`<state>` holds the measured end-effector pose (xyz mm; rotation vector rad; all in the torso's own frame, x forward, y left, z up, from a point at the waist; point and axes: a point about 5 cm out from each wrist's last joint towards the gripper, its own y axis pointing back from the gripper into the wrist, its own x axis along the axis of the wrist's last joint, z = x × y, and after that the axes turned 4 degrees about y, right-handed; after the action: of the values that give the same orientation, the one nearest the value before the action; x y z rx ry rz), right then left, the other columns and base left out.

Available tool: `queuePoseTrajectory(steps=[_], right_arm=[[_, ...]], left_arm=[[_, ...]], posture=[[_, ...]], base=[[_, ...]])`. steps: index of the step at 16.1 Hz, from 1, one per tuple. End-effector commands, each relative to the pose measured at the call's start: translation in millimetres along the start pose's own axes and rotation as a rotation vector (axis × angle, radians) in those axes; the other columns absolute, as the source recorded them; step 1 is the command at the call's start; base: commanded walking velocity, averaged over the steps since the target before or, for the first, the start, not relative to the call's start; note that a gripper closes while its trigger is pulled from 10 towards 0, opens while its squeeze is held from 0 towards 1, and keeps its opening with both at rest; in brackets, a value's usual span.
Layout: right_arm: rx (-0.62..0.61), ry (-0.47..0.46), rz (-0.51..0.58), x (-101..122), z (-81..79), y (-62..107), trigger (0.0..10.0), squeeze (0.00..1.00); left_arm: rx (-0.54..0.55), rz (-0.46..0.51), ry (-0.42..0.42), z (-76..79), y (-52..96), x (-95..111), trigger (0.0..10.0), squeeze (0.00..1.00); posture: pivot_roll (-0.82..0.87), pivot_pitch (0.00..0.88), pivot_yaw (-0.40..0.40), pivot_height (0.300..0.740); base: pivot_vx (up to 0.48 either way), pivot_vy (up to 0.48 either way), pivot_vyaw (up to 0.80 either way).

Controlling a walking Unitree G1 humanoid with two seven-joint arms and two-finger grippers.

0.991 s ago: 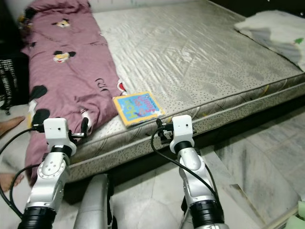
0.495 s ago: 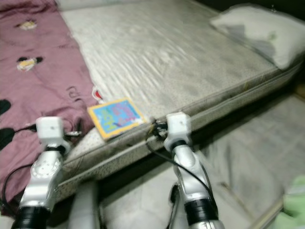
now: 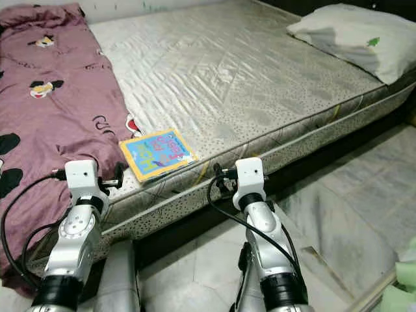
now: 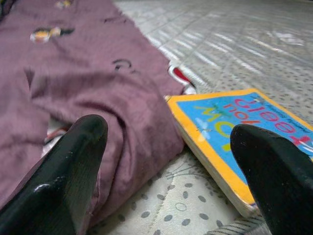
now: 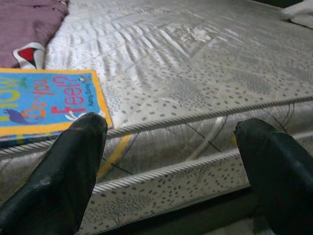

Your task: Clean up the room

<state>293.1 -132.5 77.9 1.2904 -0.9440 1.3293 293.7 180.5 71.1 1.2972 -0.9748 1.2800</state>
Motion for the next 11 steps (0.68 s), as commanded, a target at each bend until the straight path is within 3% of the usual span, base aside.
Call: queuePoseTrajectory(steps=[1, 4, 11], right_arm=[[-0.007, -0.012, 0.010, 3.2, 1.6, 1.1, 10.0, 0.00], [-0.034, 0.005, 0.023, 7.0, 9.5, 7.6, 10.0, 0.00], [-0.087, 0.077, 0.034, 22.7, 42.0, 41.8, 10.0, 0.00]], left_arm=[[0.018, -0.021, 0.042, -1.2, -3.6, -1.5, 10.0, 0.00], [0.019, -0.079, 0.188, 10.1, -13.9, -8.0, 10.0, 0.00], [0.004, -0.159, 0.367, 25.6, -34.1, -12.3, 10.0, 0.00]], posture=[[0.04, 0.000, -0.004, 0.499], [0.01, 0.000, -0.011, 0.499], [-0.15, 0.000, -0.017, 0.499]], base=[[0.000, 0.000, 0.00], [0.000, 0.000, 0.00], [0.000, 0.000, 0.00]])
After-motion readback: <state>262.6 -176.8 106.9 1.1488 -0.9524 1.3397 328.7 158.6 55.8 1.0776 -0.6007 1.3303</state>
